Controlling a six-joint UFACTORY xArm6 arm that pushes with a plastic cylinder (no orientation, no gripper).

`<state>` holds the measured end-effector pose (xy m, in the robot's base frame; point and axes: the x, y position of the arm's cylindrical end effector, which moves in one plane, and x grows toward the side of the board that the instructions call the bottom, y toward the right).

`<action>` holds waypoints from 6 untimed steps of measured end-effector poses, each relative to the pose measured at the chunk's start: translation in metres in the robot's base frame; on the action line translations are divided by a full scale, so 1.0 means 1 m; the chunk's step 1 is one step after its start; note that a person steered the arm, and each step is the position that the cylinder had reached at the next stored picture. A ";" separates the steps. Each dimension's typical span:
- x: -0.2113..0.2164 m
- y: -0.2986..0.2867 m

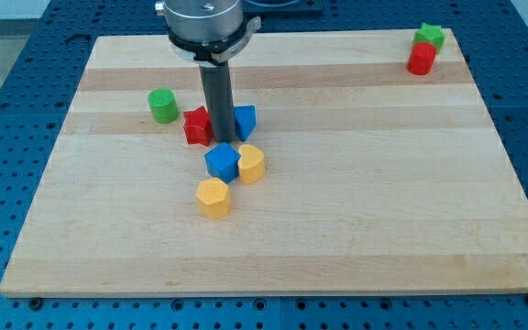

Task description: Push the red star to the top center of the board

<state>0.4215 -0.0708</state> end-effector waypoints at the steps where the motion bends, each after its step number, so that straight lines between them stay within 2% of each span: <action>1: 0.030 -0.012; 2: 0.035 -0.040; 3: -0.002 -0.042; 4: -0.060 -0.016; 5: -0.086 0.000; 6: -0.080 -0.013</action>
